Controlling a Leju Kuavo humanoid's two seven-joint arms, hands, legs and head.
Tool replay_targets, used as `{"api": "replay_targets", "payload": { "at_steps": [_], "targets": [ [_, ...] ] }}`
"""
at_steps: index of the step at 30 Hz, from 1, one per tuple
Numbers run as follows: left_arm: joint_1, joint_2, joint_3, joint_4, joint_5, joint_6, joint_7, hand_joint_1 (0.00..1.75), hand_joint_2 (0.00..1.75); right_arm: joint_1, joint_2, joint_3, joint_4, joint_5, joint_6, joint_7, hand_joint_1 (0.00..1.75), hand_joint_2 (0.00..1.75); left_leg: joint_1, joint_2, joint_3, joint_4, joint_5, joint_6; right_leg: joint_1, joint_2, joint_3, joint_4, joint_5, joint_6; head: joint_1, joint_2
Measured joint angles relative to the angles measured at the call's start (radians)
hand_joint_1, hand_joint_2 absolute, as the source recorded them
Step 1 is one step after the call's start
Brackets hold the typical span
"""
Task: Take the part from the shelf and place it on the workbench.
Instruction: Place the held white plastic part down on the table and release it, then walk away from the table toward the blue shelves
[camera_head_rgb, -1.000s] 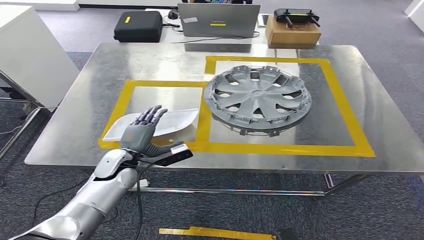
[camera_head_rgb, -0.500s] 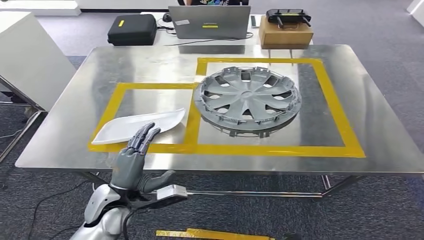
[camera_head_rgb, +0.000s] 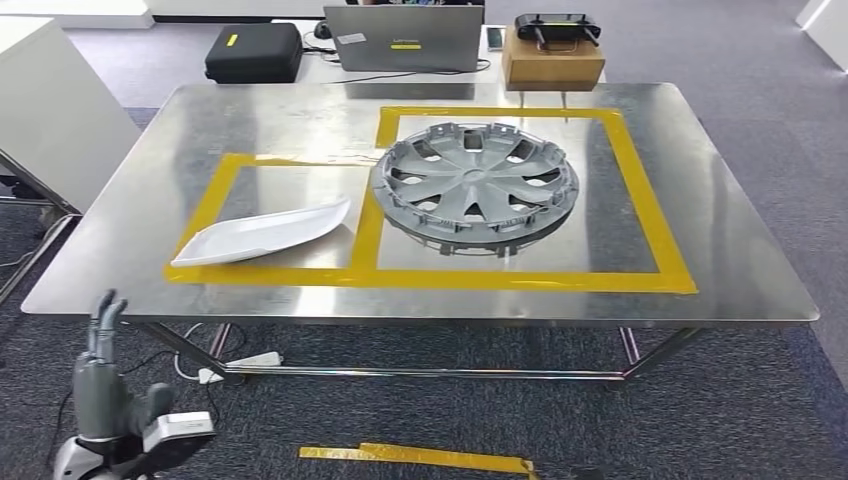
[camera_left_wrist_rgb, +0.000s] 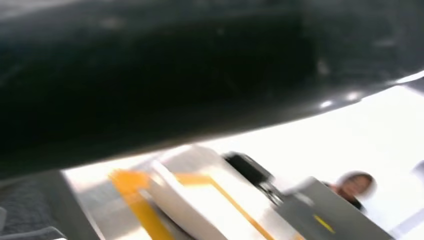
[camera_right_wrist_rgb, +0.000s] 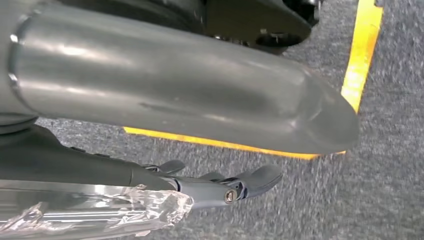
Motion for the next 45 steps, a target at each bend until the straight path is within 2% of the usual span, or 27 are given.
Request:
{"api": "replay_targets", "payload": {
  "at_steps": [2, 3, 6, 7, 9, 10, 12, 13, 15, 17, 18, 19, 21, 22, 23, 25, 28, 30, 32, 33, 35, 37, 38, 40, 42, 44, 45],
  "targets": [
    [0.006, -0.029, 0.105, 0.005, 0.012, -0.036, -0.030, 0.00, 0.00, 0.001, 0.000, -0.003, 0.000, 0.003, -0.001, 0.001, 0.00, 0.00, 0.001, 0.002, -0.008, -0.008, 0.020, 0.004, -0.003, -0.001, -0.004, 0.000, 0.003, 0.012, 0.000, 0.000],
    [0.006, -0.045, 0.152, 0.009, 0.014, -0.048, -0.034, 0.00, 0.00, 0.002, 0.000, -0.005, 0.000, 0.005, -0.002, 0.001, 0.00, 0.00, 0.003, 0.004, -0.016, -0.013, 0.032, 0.009, -0.004, -0.001, -0.013, 0.014, -0.017, 0.017, 0.001, 0.000],
    [-0.013, -0.083, 0.290, 0.063, 0.018, -0.086, -0.036, 0.00, 0.00, 0.003, 0.000, -0.008, 0.000, 0.015, -0.003, 0.008, 0.00, 0.00, 0.007, 0.008, -0.054, -0.017, 0.067, 0.019, -0.008, -0.002, -0.063, 0.166, -0.152, 0.030, 0.007, 0.000],
    [-0.025, -0.090, 0.341, 0.101, 0.016, -0.099, -0.038, 0.00, 0.00, 0.003, 0.000, -0.009, 0.000, 0.020, -0.004, 0.012, 0.00, 0.00, 0.007, 0.009, -0.069, -0.017, 0.078, 0.018, -0.010, -0.002, -0.073, 0.225, -0.183, 0.033, 0.007, 0.000],
    [-0.049, -0.100, 0.448, 0.192, 0.008, -0.117, -0.043, 0.00, 0.00, 0.004, 0.000, -0.009, 0.000, 0.027, -0.007, 0.017, 0.00, 0.00, 0.007, 0.012, -0.096, -0.015, 0.099, 0.013, -0.012, -0.003, -0.051, 0.264, -0.176, 0.038, 0.007, 0.000],
    [-0.059, -0.102, 0.493, 0.233, 0.002, -0.119, -0.044, 0.00, 0.00, 0.004, 0.000, -0.009, 0.000, 0.031, -0.008, 0.020, 0.00, 0.00, 0.007, 0.013, -0.108, -0.013, 0.108, 0.010, -0.013, -0.004, -0.013, 0.230, -0.148, 0.039, 0.007, 0.000],
    [-0.084, -0.102, 0.570, 0.315, -0.008, -0.113, -0.045, 0.00, 0.00, 0.003, 0.000, -0.010, 0.000, 0.038, -0.011, 0.025, 0.00, 0.00, 0.007, 0.013, -0.127, -0.008, 0.124, 0.002, -0.015, -0.006, 0.103, 0.085, -0.114, 0.038, 0.008, 0.000],
    [-0.100, -0.099, 0.607, 0.364, -0.015, -0.105, -0.045, 0.00, 0.00, 0.001, 0.000, -0.010, 0.000, 0.042, -0.012, 0.028, 0.00, 0.00, 0.005, 0.012, -0.134, -0.004, 0.131, -0.003, -0.014, -0.006, 0.152, 0.015, -0.116, 0.034, 0.008, 0.000],
    [-0.136, -0.085, 0.687, 0.495, -0.033, -0.086, -0.045, 0.00, 0.00, -0.003, 0.002, -0.009, 0.000, 0.053, -0.012, 0.036, 0.00, 0.00, 0.004, 0.011, -0.139, -0.003, 0.146, -0.016, -0.010, -0.005, 0.193, -0.059, -0.133, 0.019, 0.008, 0.000],
    [-0.161, -0.064, 0.757, 0.641, -0.053, -0.062, -0.045, 0.00, 0.00, -0.001, 0.004, -0.009, 0.001, 0.060, -0.011, 0.043, 0.00, 0.00, 0.007, 0.010, -0.143, -0.002, 0.155, -0.030, -0.010, -0.005, 0.177, -0.064, -0.122, -0.001, 0.010, 0.000],
    [-0.170, -0.053, 0.785, 0.713, -0.063, -0.048, -0.045, 0.00, 0.00, 0.001, 0.006, -0.009, 0.001, 0.063, -0.011, 0.047, 0.00, 0.00, 0.009, 0.007, -0.149, 0.010, 0.136, -0.037, -0.010, -0.006, 0.168, -0.065, -0.111, -0.012, 0.009, 0.000],
    [-0.177, -0.040, 0.811, 0.782, -0.072, -0.034, -0.045, 0.00, 0.00, 0.002, 0.007, -0.010, 0.002, 0.064, -0.010, 0.050, 0.00, 0.00, 0.011, 0.004, -0.159, 0.041, 0.096, -0.044, -0.012, -0.008, 0.156, -0.067, -0.098, -0.020, 0.007, 0.000],
    [-0.190, -0.020, 0.852, 0.900, -0.083, -0.015, -0.045, 0.00, 0.00, 0.004, 0.008, -0.010, 0.002, 0.066, -0.009, 0.053, 0.00, 0.00, 0.015, -0.001, -0.186, 0.157, -0.016, -0.055, -0.012, -0.009, 0.134, -0.066, -0.074, -0.028, -0.001, 0.000],
    [-0.196, -0.013, 0.866, 0.945, -0.085, -0.011, -0.045, 0.00, 0.00, 0.005, 0.009, -0.010, 0.002, 0.067, -0.008, 0.053, 0.00, 0.00, 0.017, -0.001, -0.197, 0.222, -0.057, -0.059, -0.011, -0.009, 0.122, -0.064, -0.063, -0.028, -0.003, 0.000],
    [-0.203, -0.009, 0.877, 0.982, -0.087, -0.008, -0.045, 0.00, 0.00, 0.006, 0.009, -0.010, 0.002, 0.067, -0.008, 0.053, 0.00, 0.00, 0.018, -0.002, -0.199, 0.268, -0.073, -0.060, -0.010, -0.010, 0.109, -0.062, -0.052, -0.027, -0.003, 0.000],
    [-0.215, -0.002, 0.892, 1.043, -0.091, -0.002, -0.045, 0.00, 0.00, 0.007, 0.009, -0.010, 0.002, 0.068, -0.007, 0.054, 0.00, 0.00, 0.021, -0.002, -0.152, 0.252, -0.044, -0.061, -0.010, -0.012, 0.080, -0.054, -0.035, -0.023, -0.003, 0.000],
    [-0.238, 0.012, 0.912, 1.130, -0.102, 0.002, -0.016, 0.00, 0.00, 0.006, 0.010, -0.010, 0.002, 0.074, -0.005, 0.062, 0.00, 0.00, 0.023, -0.007, 0.000, 0.041, 0.007, -0.053, -0.009, -0.011, 0.047, -0.037, -0.018, -0.010, -0.004, 0.000],
    [-0.256, 0.016, 0.928, 1.201, -0.113, -0.004, 0.048, 0.00, 0.00, 0.006, 0.010, -0.008, 0.003, 0.086, -0.002, 0.074, 0.00, 0.00, 0.020, -0.011, 0.037, -0.027, 0.003, -0.041, -0.007, -0.011, 0.038, -0.030, -0.005, 0.003, -0.004, 0.000],
    [-0.264, 0.010, 0.939, 1.266, -0.128, -0.010, 0.144, 0.00, 0.00, 0.008, 0.011, -0.004, 0.004, 0.105, 0.000, 0.090, 0.00, 0.00, 0.017, -0.011, 0.023, -0.028, 0.014, -0.025, -0.010, -0.011, 0.033, -0.029, 0.004, 0.017, -0.006, 0.000],
    [-0.267, 0.004, 0.942, 1.295, -0.138, -0.012, 0.196, 0.00, 0.00, 0.010, 0.011, 0.000, 0.004, 0.114, 0.001, 0.099, 0.00, 0.00, 0.017, -0.011, 0.013, -0.029, 0.024, -0.015, -0.012, -0.011, 0.026, -0.020, -0.010, 0.023, -0.006, 0.000],
    [-0.273, -0.012, 0.944, 1.344, -0.156, -0.015, 0.290, 0.00, 0.00, 0.014, 0.011, 0.008, 0.005, 0.130, 0.002, 0.111, 0.00, 0.00, 0.018, -0.013, -0.016, -0.030, 0.049, 0.003, -0.014, -0.010, -0.008, 0.056, -0.093, 0.030, -0.004, 0.000],
    [-0.275, -0.029, 0.944, 1.379, -0.167, -0.020, 0.359, 0.00, 0.00, 0.014, 0.011, 0.016, 0.005, 0.141, 0.003, 0.116, 0.00, 0.00, 0.013, -0.019, -0.049, -0.029, 0.075, 0.010, -0.013, -0.010, -0.046, 0.189, -0.189, 0.031, 0.000, 0.000],
    [-0.276, -0.036, 0.945, 1.394, -0.170, -0.023, 0.381, 0.00, 0.00, 0.014, 0.011, 0.019, 0.005, 0.144, 0.004, 0.117, 0.00, 0.00, 0.010, -0.023, -0.066, -0.028, 0.088, 0.011, -0.012, -0.010, -0.052, 0.242, -0.207, 0.030, 0.000, 0.000],
    [-0.277, -0.048, 0.946, 1.417, -0.173, -0.027, 0.402, 0.00, 0.00, 0.014, 0.011, 0.025, 0.005, 0.146, 0.004, 0.118, 0.00, 0.00, 0.003, -0.033, -0.099, -0.027, 0.114, 0.011, -0.009, -0.007, -0.017, 0.253, -0.176, 0.020, 0.000, 0.000],
    [-0.282, -0.060, 0.946, 1.433, -0.178, -0.033, 0.412, 0.00, 0.00, 0.013, 0.011, 0.030, 0.005, 0.149, 0.004, 0.119, 0.00, 0.00, -0.002, -0.051, -0.125, -0.026, 0.140, 0.010, -0.001, 0.021, 0.089, 0.131, -0.127, -0.002, 0.000, 0.000],
    [-0.290, -0.069, 0.947, 1.444, -0.184, -0.042, 0.420, 0.00, 0.00, 0.012, 0.011, 0.034, 0.005, 0.152, 0.004, 0.122, 0.00, 0.00, -0.008, -0.071, -0.142, -0.024, 0.165, 0.006, 0.008, 0.067, 0.205, -0.032, -0.129, -0.019, 0.001, 0.000],
    [-0.293, -0.072, 0.947, 1.447, -0.187, -0.045, 0.422, 0.00, 0.00, 0.011, 0.012, 0.036, 0.005, 0.153, 0.004, 0.123, 0.00, 0.00, -0.009, -0.081, -0.147, -0.025, 0.178, 0.003, 0.010, 0.079, 0.237, -0.080, -0.139, -0.022, 0.002, 0.000]
  ]
}}
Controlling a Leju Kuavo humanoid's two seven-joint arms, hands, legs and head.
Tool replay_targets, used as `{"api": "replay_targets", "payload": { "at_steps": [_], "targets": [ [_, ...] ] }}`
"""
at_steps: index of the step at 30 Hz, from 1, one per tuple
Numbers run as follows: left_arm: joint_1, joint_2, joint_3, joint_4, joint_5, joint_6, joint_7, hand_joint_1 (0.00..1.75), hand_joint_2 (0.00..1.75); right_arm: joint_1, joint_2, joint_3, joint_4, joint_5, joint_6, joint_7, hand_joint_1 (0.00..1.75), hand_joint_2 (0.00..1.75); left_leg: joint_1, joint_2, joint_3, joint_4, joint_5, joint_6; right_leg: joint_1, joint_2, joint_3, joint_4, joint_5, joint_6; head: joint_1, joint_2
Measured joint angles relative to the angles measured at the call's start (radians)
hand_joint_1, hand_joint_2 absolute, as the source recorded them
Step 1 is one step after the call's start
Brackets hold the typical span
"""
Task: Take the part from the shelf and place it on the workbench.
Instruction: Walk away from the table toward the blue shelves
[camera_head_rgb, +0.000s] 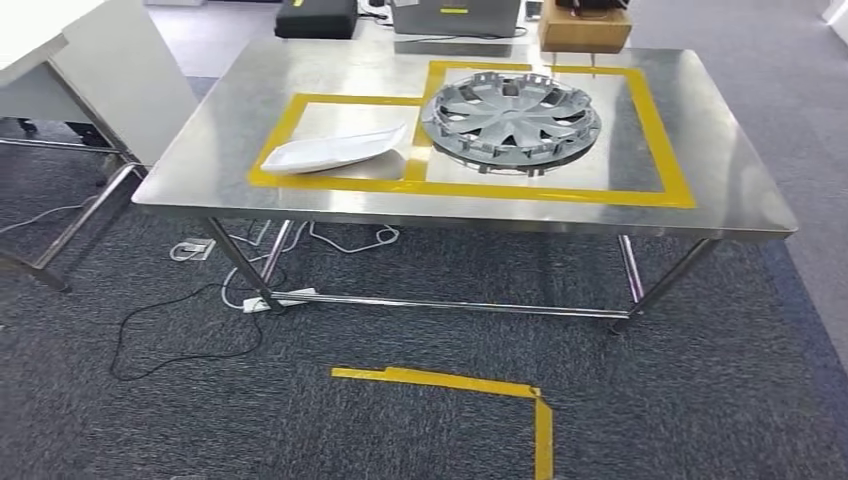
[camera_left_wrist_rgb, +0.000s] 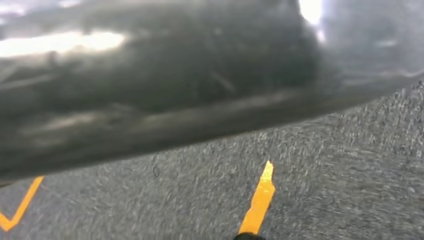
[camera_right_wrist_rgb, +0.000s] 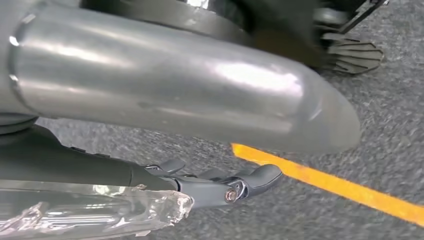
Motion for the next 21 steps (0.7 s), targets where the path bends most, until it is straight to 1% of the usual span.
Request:
{"api": "replay_targets", "payload": {
  "at_steps": [1, 2, 3, 4, 5, 6, 7, 8, 9, 10, 11, 12, 13, 14, 15, 16, 17, 18, 19, 20, 21],
  "targets": [
    [-0.001, 0.000, 0.000, 0.003, -0.001, -0.001, 0.001, 0.00, 0.00, 0.000, 0.001, 0.001, 0.000, 0.001, 0.000, 0.001, 0.00, 0.00, -0.002, -0.011, -0.005, -0.001, 0.012, -0.004, 0.002, -0.005, 0.010, -0.021, -0.003, 0.001, 0.002, 0.000],
    [-0.001, 0.000, 0.000, 0.005, -0.002, -0.002, 0.002, 0.00, 0.00, 0.001, 0.003, 0.002, 0.000, 0.001, 0.000, 0.002, 0.00, 0.00, -0.001, -0.022, -0.009, -0.001, 0.022, -0.009, -0.001, -0.019, 0.002, -0.020, 0.003, 0.000, 0.002, 0.000],
    [0.000, 0.000, 0.000, 0.008, -0.002, -0.002, 0.003, 0.00, 0.00, 0.001, 0.004, 0.002, 0.001, 0.001, 0.000, 0.002, 0.00, 0.00, -0.001, -0.022, -0.017, 0.004, 0.015, -0.014, -0.003, -0.033, -0.008, -0.019, 0.012, -0.007, 0.003, 0.000],
    [0.002, 0.000, 0.001, 0.011, -0.002, -0.002, 0.005, 0.00, 0.00, 0.001, 0.005, 0.003, 0.001, 0.002, 0.000, 0.002, 0.00, 0.00, 0.000, -0.011, -0.028, 0.024, -0.014, -0.020, -0.006, -0.048, -0.019, -0.018, 0.023, -0.014, -0.001, 0.000],
    [0.002, 0.000, 0.001, 0.013, -0.003, -0.003, 0.006, 0.00, 0.00, 0.002, 0.006, 0.003, 0.001, 0.002, 0.000, 0.002, 0.00, 0.00, 0.002, 0.007, -0.041, 0.062, -0.063, -0.027, -0.009, -0.065, -0.033, -0.018, 0.035, -0.020, -0.005, 0.000],
    [0.002, -0.001, 0.001, 0.015, -0.005, -0.007, 0.006, 0.00, 0.00, 0.004, 0.006, 0.004, 0.001, 0.003, 0.000, 0.003, 0.00, 0.00, 0.006, 0.030, -0.056, 0.121, -0.125, -0.034, -0.008, -0.081, -0.048, -0.016, 0.045, -0.023, -0.009, 0.000],
    [0.001, -0.002, 0.001, 0.016, -0.007, -0.012, 0.005, 0.00, 0.00, 0.006, 0.006, 0.005, 0.001, 0.004, 0.000, 0.003, 0.00, 0.00, 0.012, 0.047, -0.069, 0.191, -0.177, -0.042, -0.008, -0.098, -0.064, -0.013, 0.056, -0.023, -0.012, 0.000],
    [0.000, -0.003, 0.001, 0.016, -0.011, -0.019, 0.002, 0.00, 0.00, 0.009, 0.006, 0.005, 0.001, 0.006, 0.000, 0.005, 0.00, 0.00, 0.018, 0.056, -0.077, 0.256, -0.204, -0.050, -0.008, -0.115, -0.078, -0.009, 0.065, -0.021, -0.012, 0.000],
    [0.000, -0.004, 0.000, 0.017, -0.015, -0.026, -0.002, 0.00, 0.00, 0.010, 0.006, 0.006, 0.001, 0.008, 0.000, 0.006, 0.00, 0.00, 0.026, 0.061, -0.073, 0.300, -0.204, -0.058, -0.010, -0.132, -0.094, -0.002, 0.074, -0.018, -0.012, 0.000],
    [0.000, -0.005, 0.000, 0.017, -0.019, -0.031, -0.008, 0.00, 0.00, 0.010, 0.006, 0.006, 0.001, 0.011, 0.001, 0.006, 0.00, 0.00, 0.033, 0.064, -0.055, 0.311, -0.183, -0.065, -0.012, -0.147, -0.111, 0.008, 0.081, -0.014, -0.012, 0.000],
    [0.001, -0.007, -0.001, 0.017, -0.025, -0.036, -0.013, 0.00, 0.00, 0.010, 0.006, 0.007, 0.001, 0.014, 0.001, 0.005, 0.00, 0.00, 0.040, 0.071, -0.020, 0.286, -0.153, -0.072, -0.015, -0.160, -0.128, 0.020, 0.087, -0.009, -0.012, 0.000],
    [0.001, -0.009, -0.002, 0.017, -0.032, -0.041, -0.017, 0.00, 0.00, 0.008, 0.006, 0.010, 0.001, 0.020, 0.001, 0.003, 0.00, 0.00, 0.046, 0.086, 0.031, 0.228, -0.132, -0.078, -0.017, -0.172, -0.146, 0.033, 0.091, -0.004, -0.013, 0.000],
    [-0.001, -0.011, -0.004, 0.017, -0.039, -0.049, -0.020, 0.00, 0.00, 0.007, 0.007, 0.013, 0.001, 0.027, 0.001, 0.001, 0.00, 0.00, 0.048, 0.106, 0.085, 0.155, -0.131, -0.082, -0.018, -0.182, -0.161, 0.047, 0.095, 0.002, -0.014, 0.000],
    [-0.003, -0.014, -0.006, 0.018, -0.045, -0.058, -0.021, 0.00, 0.00, 0.006, 0.007, 0.018, 0.001, 0.033, 0.001, -0.002, 0.00, 0.00, 0.047, 0.122, 0.127, 0.092, -0.142, -0.078, -0.017, -0.191, -0.172, 0.059, 0.098, 0.009, -0.016, 0.000],
    [-0.006, -0.016, -0.008, 0.019, -0.049, -0.066, -0.020, 0.00, 0.00, 0.005, 0.008, 0.022, 0.001, 0.039, 0.001, -0.003, 0.00, 0.00, 0.045, 0.133, 0.150, 0.049, -0.157, -0.071, -0.016, -0.200, -0.180, 0.067, 0.102, 0.016, -0.017, 0.000],
    [-0.007, -0.018, -0.008, 0.021, -0.052, -0.072, -0.020, 0.00, 0.00, 0.004, 0.009, 0.026, 0.001, 0.043, 0.001, -0.004, 0.00, 0.00, 0.041, 0.132, 0.155, 0.029, -0.167, -0.059, -0.016, -0.209, -0.185, 0.069, 0.108, 0.023, -0.017, 0.000],
    [-0.006, -0.021, -0.008, 0.023, -0.054, -0.076, -0.019, 0.00, 0.00, 0.004, 0.009, 0.029, 0.001, 0.045, 0.001, -0.005, 0.00, 0.00, 0.039, 0.125, 0.147, 0.026, -0.164, -0.045, -0.018, -0.215, -0.187, 0.069, 0.114, 0.031, -0.018, 0.000],
    [-0.004, -0.023, -0.009, 0.025, -0.055, -0.079, -0.018, 0.00, 0.00, 0.004, 0.010, 0.031, 0.001, 0.046, 0.001, -0.006, 0.00, 0.00, 0.038, 0.118, 0.136, 0.024, -0.155, -0.033, -0.021, -0.206, -0.190, 0.071, 0.110, 0.040, -0.018, 0.000],
    [-0.002, -0.024, -0.009, 0.027, -0.055, -0.082, -0.017, 0.00, 0.00, 0.005, 0.010, 0.032, 0.001, 0.047, 0.002, -0.006, 0.00, 0.00, 0.037, 0.111, 0.124, 0.023, -0.144, -0.022, -0.024, -0.184, -0.197, 0.082, 0.090, 0.048, -0.017, 0.000],
    [-0.002, -0.026, -0.009, 0.028, -0.055, -0.086, -0.016, 0.00, 0.00, 0.008, 0.010, 0.034, 0.001, 0.047, 0.003, -0.007, 0.00, 0.00, 0.037, 0.104, 0.109, 0.021, -0.132, -0.013, -0.025, -0.154, -0.208, 0.111, 0.051, 0.053, -0.018, 0.000],
    [-0.003, -0.028, -0.009, 0.029, -0.057, -0.090, -0.016, 0.00, 0.00, 0.011, 0.010, 0.035, 0.001, 0.047, 0.004, -0.008, 0.00, 0.00, 0.035, 0.094, 0.093, 0.022, -0.119, -0.006, -0.025, -0.122, -0.224, 0.162, -0.004, 0.055, -0.016, 0.000]
  ]
}}
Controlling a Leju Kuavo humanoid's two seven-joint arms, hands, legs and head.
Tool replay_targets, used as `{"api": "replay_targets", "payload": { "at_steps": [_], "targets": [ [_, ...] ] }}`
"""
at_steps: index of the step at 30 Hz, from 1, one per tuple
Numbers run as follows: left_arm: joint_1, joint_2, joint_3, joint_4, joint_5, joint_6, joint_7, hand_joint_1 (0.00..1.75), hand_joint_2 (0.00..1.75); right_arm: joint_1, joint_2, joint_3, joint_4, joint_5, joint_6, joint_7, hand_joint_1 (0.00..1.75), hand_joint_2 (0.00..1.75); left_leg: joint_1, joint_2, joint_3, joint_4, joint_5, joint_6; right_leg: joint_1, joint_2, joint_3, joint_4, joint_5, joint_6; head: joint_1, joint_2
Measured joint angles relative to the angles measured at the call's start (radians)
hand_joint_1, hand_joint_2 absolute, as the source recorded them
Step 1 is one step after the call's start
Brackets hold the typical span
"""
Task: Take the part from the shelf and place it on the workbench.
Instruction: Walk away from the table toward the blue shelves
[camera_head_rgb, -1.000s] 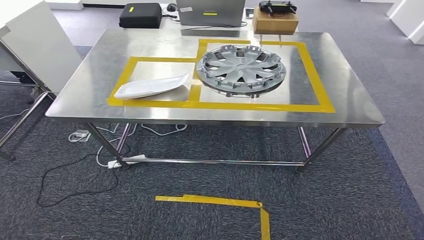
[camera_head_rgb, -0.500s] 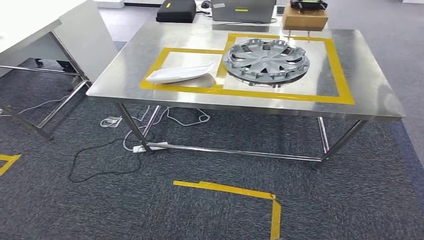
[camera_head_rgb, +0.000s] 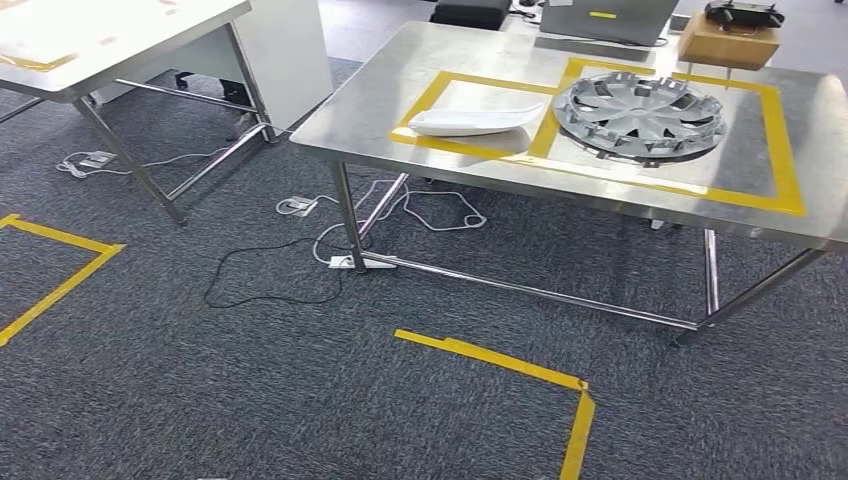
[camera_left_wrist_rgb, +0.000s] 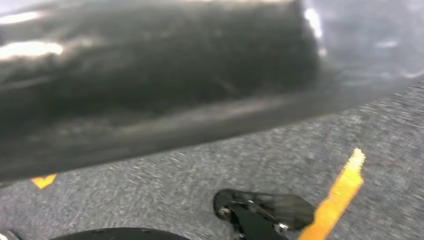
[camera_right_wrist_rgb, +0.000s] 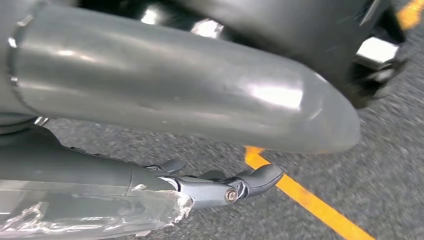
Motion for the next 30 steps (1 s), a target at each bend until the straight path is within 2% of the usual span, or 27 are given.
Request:
{"api": "replay_targets", "payload": {
  "at_steps": [1, 2, 3, 4, 5, 6, 7, 8, 9, 10, 11, 12, 13, 14, 15, 16, 17, 18, 19, 20, 21, 22, 24, 25, 27, 28, 30],
  "targets": [
    [-0.002, -0.002, 0.000, 0.000, -0.002, -0.004, 0.000, 0.00, 0.00, 0.003, 0.000, 0.002, 0.000, 0.000, 0.000, -0.001, 0.00, 0.00, -0.003, -0.012, -0.018, 0.000, 0.014, 0.005, 0.002, 0.020, -0.016, 0.064, -0.053, -0.003, 0.001, 0.000],
    [-0.003, -0.004, -0.001, 0.000, -0.005, -0.008, 0.000, 0.00, 0.00, 0.006, 0.000, 0.003, 0.000, 0.001, 0.001, -0.002, 0.00, 0.00, -0.007, -0.025, -0.037, 0.001, 0.029, 0.008, 0.004, 0.029, -0.027, 0.127, -0.089, -0.007, 0.002, 0.000],
    [-0.002, -0.006, -0.002, 0.001, -0.008, -0.011, 0.000, 0.00, 0.00, 0.007, 0.000, 0.004, 0.000, 0.001, 0.001, -0.002, 0.00, 0.00, -0.011, -0.038, -0.055, 0.002, 0.044, 0.010, 0.008, 0.033, -0.028, 0.173, -0.100, -0.014, 0.003, 0.000],
    [-0.001, -0.007, -0.004, 0.001, -0.011, -0.013, -0.001, 0.00, 0.00, 0.007, 0.000, 0.005, 0.000, 0.001, 0.001, -0.003, 0.00, 0.00, -0.016, -0.050, -0.073, 0.002, 0.058, 0.011, 0.011, 0.034, -0.014, 0.187, -0.084, -0.021, 0.003, 0.000],
    [0.000, -0.008, -0.005, 0.002, -0.013, -0.016, -0.001, 0.00, 0.00, 0.007, 0.000, 0.006, 0.000, 0.002, 0.001, -0.004, 0.00, 0.00, -0.019, -0.062, -0.089, 0.003, 0.072, 0.011, 0.015, 0.038, 0.016, 0.166, -0.052, -0.030, 0.003, 0.000],
    [0.001, -0.010, -0.006, 0.002, -0.015, -0.017, -0.002, 0.00, 0.00, 0.007, 0.000, 0.008, 0.000, 0.002, 0.001, -0.004, 0.00, 0.00, -0.022, -0.074, -0.101, 0.003, 0.085, 0.011, 0.019, 0.048, 0.062, 0.113, -0.019, -0.040, 0.003, 0.000],
    [0.000, -0.012, -0.007, 0.003, -0.016, -0.018, -0.002, 0.00, 0.00, 0.006, 0.000, 0.009, 0.000, 0.002, 0.001, -0.004, 0.00, 0.00, -0.025, -0.086, -0.112, 0.004, 0.098, 0.010, 0.024, 0.075, 0.121, 0.034, -0.004, -0.053, 0.002, 0.000],
    [-0.001, -0.015, -0.008, 0.003, -0.017, -0.019, -0.003, 0.00, 0.00, 0.006, 0.000, 0.011, -0.001, 0.002, 0.001, -0.005, 0.00, 0.00, -0.028, -0.099, -0.120, 0.004, 0.111, 0.008, 0.026, 0.102, 0.177, -0.052, -0.004, -0.062, 0.002, 0.000],
    [-0.003, -0.017, -0.009, 0.003, -0.018, -0.020, -0.003, 0.00, 0.00, 0.006, 0.000, 0.012, -0.001, 0.002, 0.001, -0.006, 0.00, 0.00, -0.029, -0.111, -0.125, 0.003, 0.124, 0.005, 0.029, 0.124, 0.218, -0.117, -0.012, -0.067, 0.001, 0.000],
    [-0.003, -0.019, -0.011, 0.003, -0.019, -0.021, -0.003, 0.00, 0.00, 0.005, 0.000, 0.013, -0.002, 0.003, 0.001, -0.006, 0.00, 0.00, -0.029, -0.122, -0.130, 0.000, 0.138, 0.000, 0.031, 0.135, 0.241, -0.158, -0.022, -0.069, 0.002, 0.000],
    [-0.002, -0.019, -0.013, 0.003, -0.020, -0.021, -0.003, 0.00, 0.00, 0.006, 0.000, 0.013, -0.002, 0.003, 0.001, -0.007, 0.00, 0.00, -0.029, -0.136, -0.133, -0.005, 0.153, -0.007, 0.031, 0.127, 0.243, -0.173, -0.020, -0.067, 0.003, 0.000],
    [0.000, -0.018, -0.015, 0.003, -0.021, -0.022, -0.003, 0.00, 0.00, 0.006, 0.002, 0.013, -0.002, 0.004, 0.002, -0.007, 0.00, 0.00, -0.028, -0.144, -0.137, -0.010, 0.162, -0.012, 0.030, 0.111, 0.235, -0.171, -0.010, -0.069, 0.005, 0.000],
    [0.002, -0.018, -0.017, 0.004, -0.021, -0.022, -0.003, 0.00, 0.00, 0.005, 0.003, 0.014, -0.002, 0.004, 0.002, -0.007, 0.00, 0.00, -0.028, -0.137, -0.144, -0.004, 0.149, -0.017, 0.028, 0.095, 0.225, -0.173, 0.002, -0.074, 0.005, 0.000],
    [0.004, -0.018, -0.018, 0.004, -0.021, -0.023, -0.004, 0.00, 0.00, 0.006, 0.004, 0.014, -0.002, 0.005, 0.002, -0.007, 0.00, 0.00, -0.028, -0.118, -0.154, 0.019, 0.113, -0.022, 0.025, 0.077, 0.212, -0.175, 0.015, -0.078, 0.003, 0.000],
    [0.005, -0.018, -0.020, 0.004, -0.022, -0.025, -0.004, 0.00, 0.00, 0.007, 0.005, 0.014, -0.002, 0.005, 0.003, -0.008, 0.00, 0.00, -0.026, -0.090, -0.166, 0.063, 0.058, -0.026, 0.022, 0.058, 0.199, -0.175, 0.027, -0.081, 0.000, 0.000],
    [0.004, -0.019, -0.022, 0.004, -0.024, -0.029, -0.006, 0.00, 0.00, 0.010, 0.005, 0.014, -0.002, 0.005, 0.003, -0.009, 0.00, 0.00, -0.024, -0.062, -0.179, 0.125, -0.003, -0.033, 0.023, 0.040, 0.185, -0.174, 0.038, -0.083, -0.003, 0.000],
    [0.004, -0.019, -0.023, 0.004, -0.026, -0.035, -0.008, 0.00, 0.00, 0.012, 0.005, 0.014, -0.002, 0.005, 0.003, -0.009, 0.00, 0.00, -0.019, -0.045, -0.189, 0.194, -0.047, -0.040, 0.023, 0.019, 0.171, -0.171, 0.047, -0.081, -0.004, 0.000],
    [0.003, -0.019, -0.024, 0.004, -0.027, -0.042, -0.011, 0.00, 0.00, 0.014, 0.005, 0.014, -0.002, 0.005, 0.004, -0.010, 0.00, 0.00, -0.013, -0.036, -0.191, 0.254, -0.063, -0.047, 0.023, 0.000, 0.156, -0.166, 0.055, -0.078, -0.004, 0.000],
    [0.003, -0.019, -0.025, 0.004, -0.029, -0.048, -0.013, 0.00, 0.00, 0.013, 0.005, 0.014, -0.002, 0.005, 0.003, -0.011, 0.00, 0.00, -0.006, -0.031, -0.184, 0.290, -0.055, -0.053, 0.022, -0.018, 0.139, -0.159, 0.062, -0.076, -0.004, 0.000],
    [0.004, -0.019, -0.025, 0.004, -0.029, -0.053, -0.015, 0.00, 0.00, 0.011, 0.005, 0.014, -0.002, 0.005, 0.003, -0.013, 0.00, 0.00, 0.000, -0.027, -0.160, 0.293, -0.029, -0.058, 0.022, -0.035, 0.123, -0.149, 0.068, -0.072, -0.004, 0.000],
    [0.004, -0.019, -0.025, 0.004, -0.029, -0.057, -0.017, 0.00, 0.00, 0.009, 0.005, 0.014, -0.002, 0.005, 0.003, -0.014, 0.00, 0.00, 0.005, -0.018, -0.119, 0.258, -0.003, -0.062, 0.021, -0.049, 0.107, -0.138, 0.074, -0.068, -0.004, 0.000],
    [0.004, -0.019, -0.025, 0.004, -0.029, -0.058, -0.018, 0.00, 0.00, 0.006, 0.005, 0.014, -0.002, 0.005, 0.003, -0.014, 0.00, 0.00, 0.008, -0.001, -0.064, 0.196, 0.004, -0.065, 0.020, -0.061, 0.092, -0.126, 0.078, -0.063, -0.004, 0.000],
    [0.001, -0.019, -0.026, 0.004, -0.029, -0.060, -0.021, 0.00, 0.00, 0.004, 0.005, 0.014, -0.002, 0.005, 0.003, -0.016, 0.00, 0.00, 0.002, 0.032, 0.029, 0.062, -0.022, -0.057, 0.021, -0.081, 0.072, -0.106, 0.083, -0.052, -0.004, 0.000],
    [0.000, -0.019, -0.027, 0.004, -0.030, -0.062, -0.023, 0.00, 0.00, 0.003, 0.005, 0.014, -0.003, 0.005, 0.003, -0.016, 0.00, 0.00, -0.002, 0.039, 0.049, 0.023, -0.040, -0.048, 0.022, -0.090, 0.066, -0.101, 0.087, -0.046, -0.004, 0.000],
    [0.003, -0.018, -0.028, 0.004, -0.031, -0.068, -0.026, 0.00, 0.00, 0.000, 0.005, 0.014, -0.003, 0.005, 0.003, -0.018, 0.00, 0.00, -0.007, 0.028, 0.046, 0.000, -0.043, -0.024, 0.019, -0.101, 0.060, -0.099, 0.094, -0.032, -0.005, 0.000],
    [0.006, -0.018, -0.028, 0.004, -0.032, -0.073, -0.028, 0.00, 0.00, 0.000, 0.005, 0.014, -0.003, 0.005, 0.003, -0.019, 0.00, 0.00, -0.007, 0.021, 0.040, -0.003, -0.035, -0.014, 0.015, -0.084, 0.054, -0.092, 0.088, -0.024, -0.005, 0.000],
    [0.007, -0.017, -0.029, 0.004, -0.034, -0.080, -0.031, 0.00, 0.00, 0.002, 0.005, 0.014, -0.003, 0.005, 0.003, -0.020, 0.00, 0.00, -0.005, 0.004, 0.025, -0.007, -0.016, 0.003, 0.010, -0.021, 0.024, -0.025, 0.033, -0.012, -0.006, 0.000]
  ]
}}
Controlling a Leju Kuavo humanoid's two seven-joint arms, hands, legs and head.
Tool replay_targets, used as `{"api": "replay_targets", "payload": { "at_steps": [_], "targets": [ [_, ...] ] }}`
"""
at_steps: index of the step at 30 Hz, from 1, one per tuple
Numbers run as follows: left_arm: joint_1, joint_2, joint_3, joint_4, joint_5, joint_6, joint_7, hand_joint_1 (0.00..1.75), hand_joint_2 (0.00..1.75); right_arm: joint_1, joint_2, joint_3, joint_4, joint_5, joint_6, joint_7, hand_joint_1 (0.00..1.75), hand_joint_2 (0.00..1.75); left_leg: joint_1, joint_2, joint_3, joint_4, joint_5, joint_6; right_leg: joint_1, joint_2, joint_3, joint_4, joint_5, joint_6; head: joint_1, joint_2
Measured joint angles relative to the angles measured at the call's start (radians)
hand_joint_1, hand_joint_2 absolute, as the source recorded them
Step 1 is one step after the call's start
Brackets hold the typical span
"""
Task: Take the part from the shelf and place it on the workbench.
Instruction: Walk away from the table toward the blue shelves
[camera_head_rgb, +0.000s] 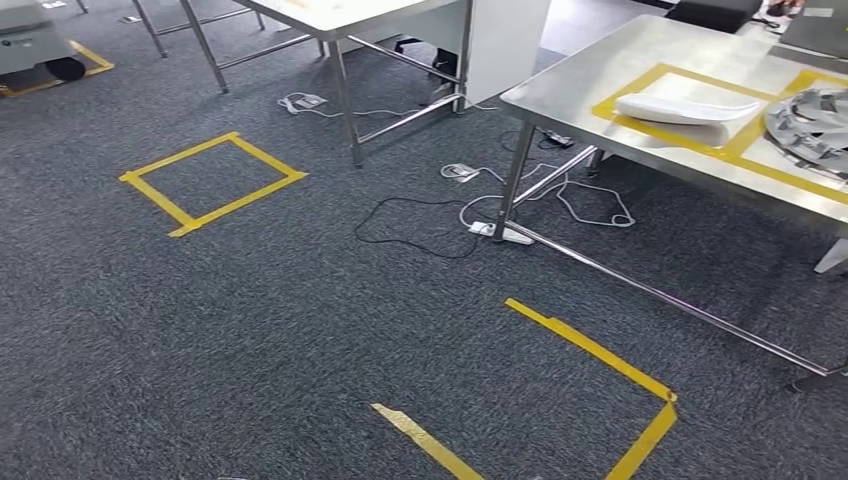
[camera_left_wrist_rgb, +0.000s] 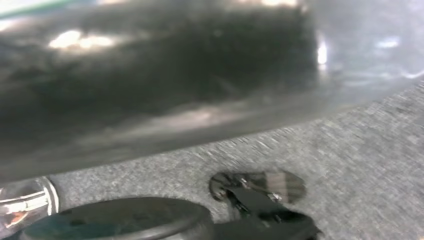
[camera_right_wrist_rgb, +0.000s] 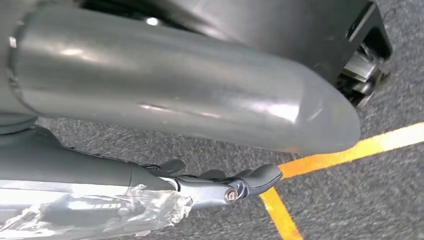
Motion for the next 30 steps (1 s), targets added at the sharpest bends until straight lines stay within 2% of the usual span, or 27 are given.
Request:
{"api": "replay_targets", "payload": {
  "at_steps": [1, 2, 3, 4, 5, 6, 8, 9, 10, 12, 13, 14, 15, 16, 17, 18, 19, 20, 21, 22, 24, 25, 26, 27, 28, 29, 30],
  "targets": [
    [-0.001, 0.000, -0.001, 0.000, -0.002, -0.003, -0.001, 0.00, 0.00, 0.002, 0.000, 0.000, 0.000, 0.000, 0.000, 0.000, 0.00, 0.00, -0.001, -0.011, -0.011, 0.000, 0.009, 0.005, -0.001, 0.031, -0.026, 0.066, -0.043, 0.003, 0.001, 0.000],
    [-0.002, 0.000, -0.001, 0.000, -0.003, -0.005, -0.002, 0.00, 0.00, 0.004, 0.000, 0.000, 0.000, 0.000, 0.000, -0.001, 0.00, 0.00, -0.003, -0.024, -0.021, 0.001, 0.017, 0.008, -0.001, 0.046, -0.053, 0.137, -0.081, 0.003, 0.002, 0.000],
    [-0.002, 0.000, -0.002, 0.000, -0.004, -0.006, -0.003, 0.00, 0.00, 0.006, 0.000, 0.000, 0.000, -0.001, 0.000, -0.001, 0.00, 0.00, -0.006, -0.037, -0.031, 0.002, 0.025, 0.009, 0.000, 0.052, -0.071, 0.192, -0.105, 0.003, 0.002, 0.000],
    [0.000, 0.000, -0.002, 0.000, -0.005, -0.007, -0.003, 0.00, 0.00, 0.006, 0.000, 0.000, 0.000, -0.001, 0.000, -0.001, 0.00, 0.00, -0.008, -0.049, -0.040, 0.002, 0.032, 0.010, 0.000, 0.054, -0.074, 0.214, -0.109, 0.001, 0.002, 0.000],
    [0.001, 0.000, -0.002, 0.000, -0.005, -0.007, -0.003, 0.00, 0.00, 0.006, 0.000, 0.000, 0.000, -0.001, 0.000, -0.001, 0.00, 0.00, -0.009, -0.063, -0.046, 0.002, 0.038, 0.009, 0.000, 0.056, -0.055, 0.191, -0.093, -0.002, 0.002, 0.000],
    [0.002, 0.000, -0.002, 0.000, -0.005, -0.007, -0.003, 0.00, 0.00, 0.006, 0.000, 0.000, 0.000, -0.001, 0.000, -0.001, 0.00, 0.00, -0.010, -0.077, -0.050, 0.002, 0.044, 0.007, 0.000, 0.063, -0.017, 0.132, -0.062, -0.007, 0.001, 0.000],
    [0.000, 0.000, -0.002, 0.000, -0.005, -0.008, -0.004, 0.00, 0.00, 0.005, 0.000, 0.000, 0.000, -0.002, 0.000, -0.001, 0.00, 0.00, -0.012, -0.103, -0.058, 0.004, 0.054, 0.002, -0.002, 0.106, 0.069, -0.022, -0.008, -0.017, 0.001, 0.000],
    [-0.001, 0.000, -0.002, 0.000, -0.006, -0.008, -0.005, 0.00, 0.00, 0.005, 0.000, 0.000, 0.000, -0.002, 0.000, -0.002, 0.00, 0.00, -0.013, -0.114, -0.064, 0.006, 0.059, -0.003, -0.002, 0.125, 0.096, -0.073, 0.004, -0.020, 0.001, 0.000],
    [-0.002, -0.001, -0.002, 0.000, -0.006, -0.009, -0.006, 0.00, 0.00, 0.005, 0.000, 0.000, 0.000, -0.002, 0.000, -0.002, 0.00, 0.00, -0.013, -0.124, -0.070, 0.007, 0.064, -0.008, -0.003, 0.137, 0.107, -0.098, 0.007, -0.023, 0.001, 0.000],
    [0.001, 0.000, -0.002, 0.000, -0.008, -0.009, -0.008, 0.00, 0.00, 0.004, 0.000, 0.000, 0.000, -0.003, 0.000, -0.003, 0.00, 0.00, -0.012, -0.145, -0.081, 0.007, 0.075, -0.021, -0.003, 0.122, 0.108, -0.104, 0.011, -0.029, 0.001, 0.000],
    [0.003, 0.001, -0.002, 0.000, -0.008, -0.009, -0.008, 0.00, 0.00, 0.004, 0.001, 0.000, 0.000, -0.003, 0.000, -0.003, 0.00, 0.00, -0.011, -0.143, -0.087, 0.011, 0.073, -0.027, -0.005, 0.110, 0.108, -0.106, 0.017, -0.034, 0.001, 0.000],
    [0.004, 0.001, -0.003, 0.000, -0.009, -0.010, -0.009, 0.00, 0.00, 0.004, 0.003, 0.000, 0.000, -0.004, -0.001, -0.003, 0.00, 0.00, -0.012, -0.126, -0.097, 0.030, 0.059, -0.032, -0.006, 0.096, 0.109, -0.109, 0.022, -0.038, -0.002, 0.000],
    [0.004, 0.002, -0.003, 0.000, -0.010, -0.010, -0.009, 0.00, 0.00, 0.004, 0.004, 0.000, 0.000, -0.005, -0.001, -0.003, 0.00, 0.00, -0.012, -0.101, -0.115, 0.067, 0.032, -0.037, -0.008, 0.080, 0.107, -0.112, 0.027, -0.042, -0.006, 0.000],
    [0.003, 0.002, -0.003, 0.000, -0.012, -0.012, -0.010, 0.00, 0.00, 0.005, 0.005, -0.001, 0.000, -0.005, -0.001, -0.004, 0.00, 0.00, -0.012, -0.070, -0.141, 0.126, -0.006, -0.041, -0.006, 0.064, 0.106, -0.112, 0.029, -0.044, -0.009, 0.000],
    [0.002, 0.003, -0.003, 0.000, -0.013, -0.013, -0.012, 0.00, 0.00, 0.007, 0.005, -0.001, 0.000, -0.006, -0.001, -0.004, 0.00, 0.00, -0.011, -0.050, -0.170, 0.196, -0.044, -0.046, -0.005, 0.047, 0.103, -0.112, 0.030, -0.045, -0.012, 0.000],
    [0.001, 0.003, -0.003, 0.000, -0.014, -0.014, -0.013, 0.00, 0.00, 0.009, 0.005, -0.001, 0.000, -0.007, -0.001, -0.004, 0.00, 0.00, -0.009, -0.040, -0.194, 0.257, -0.070, -0.049, -0.003, 0.030, 0.101, -0.111, 0.030, -0.045, -0.013, 0.000],
    [0.002, 0.003, -0.003, 0.000, -0.014, -0.015, -0.014, 0.00, 0.00, 0.009, 0.005, -0.001, 0.000, -0.007, -0.001, -0.004, 0.00, 0.00, -0.007, -0.035, -0.203, 0.291, -0.079, -0.050, -0.002, 0.013, 0.099, -0.110, 0.030, -0.045, -0.013, 0.000],
    [0.003, 0.003, -0.003, 0.000, -0.014, -0.015, -0.014, 0.00, 0.00, 0.009, 0.005, -0.001, 0.000, -0.008, -0.002, -0.004, 0.00, 0.00, -0.006, -0.032, -0.193, 0.286, -0.069, -0.050, 0.000, -0.001, 0.098, -0.110, 0.030, -0.045, -0.013, 0.000],
    [0.005, 0.003, -0.003, 0.000, -0.015, -0.015, -0.014, 0.00, 0.00, 0.007, 0.005, -0.001, 0.000, -0.008, -0.002, -0.004, 0.00, 0.00, -0.006, -0.027, -0.163, 0.243, -0.043, -0.048, 0.001, -0.015, 0.098, -0.109, 0.029, -0.044, -0.013, 0.000],
    [0.006, 0.004, -0.003, 0.000, -0.015, -0.015, -0.014, 0.00, 0.00, 0.005, 0.006, -0.001, 0.000, -0.008, -0.002, -0.005, 0.00, 0.00, -0.008, -0.010, -0.120, 0.173, -0.011, -0.043, 0.002, -0.026, 0.099, -0.109, 0.029, -0.044, -0.013, 0.000],
    [0.002, 0.004, -0.003, 0.000, -0.015, -0.014, -0.016, 0.00, 0.00, 0.004, 0.007, -0.001, 0.000, -0.009, -0.001, -0.006, 0.00, 0.00, -0.018, 0.038, -0.048, 0.049, 0.024, -0.028, 0.007, -0.047, 0.101, -0.106, 0.026, -0.038, -0.013, 0.000],
    [0.000, 0.004, -0.004, 0.000, -0.016, -0.013, -0.016, 0.00, 0.00, 0.004, 0.007, -0.001, 0.000, -0.009, -0.001, -0.007, 0.00, 0.00, -0.024, 0.055, -0.033, 0.017, 0.028, -0.021, 0.010, -0.057, 0.101, -0.105, 0.024, -0.035, -0.013, 0.000],
    [0.000, 0.003, -0.004, 0.000, -0.017, -0.012, -0.017, 0.00, 0.00, 0.003, 0.007, -0.001, 0.000, -0.009, -0.001, -0.007, 0.00, 0.00, -0.028, 0.057, -0.031, 0.007, 0.025, -0.015, 0.012, -0.069, 0.101, -0.104, 0.024, -0.031, -0.014, 0.000],
    [0.001, 0.003, -0.004, 0.000, -0.018, -0.010, -0.018, 0.00, 0.00, 0.003, 0.007, -0.001, 0.000, -0.010, -0.001, -0.008, 0.00, 0.00, -0.027, 0.045, -0.034, 0.003, 0.027, -0.008, 0.012, -0.080, 0.102, -0.104, 0.023, -0.027, -0.015, 0.000],
    [0.003, 0.003, -0.004, 0.000, -0.019, -0.009, -0.018, 0.00, 0.00, 0.002, 0.007, -0.001, 0.000, -0.010, -0.001, -0.008, 0.00, 0.00, -0.026, 0.034, -0.035, -0.001, 0.031, -0.002, 0.011, -0.074, 0.101, -0.102, 0.017, -0.022, -0.015, 0.000],
    [0.004, 0.002, -0.004, 0.000, -0.021, -0.007, -0.018, 0.00, 0.00, 0.001, 0.007, -0.001, 0.000, -0.010, 0.000, -0.010, 0.00, 0.00, -0.024, 0.023, -0.036, -0.004, 0.035, 0.005, 0.009, -0.052, 0.096, -0.088, 0.004, -0.017, -0.014, 0.000],
    [0.004, 0.001, -0.004, 0.000, -0.022, -0.006, -0.019, 0.00, 0.00, 0.001, 0.007, -0.001, 0.000, -0.010, 0.000, -0.011, 0.00, 0.00, -0.021, 0.011, -0.037, -0.008, 0.039, 0.012, 0.007, -0.020, 0.081, -0.054, -0.020, -0.013, -0.012, 0.000]
  ]
}}
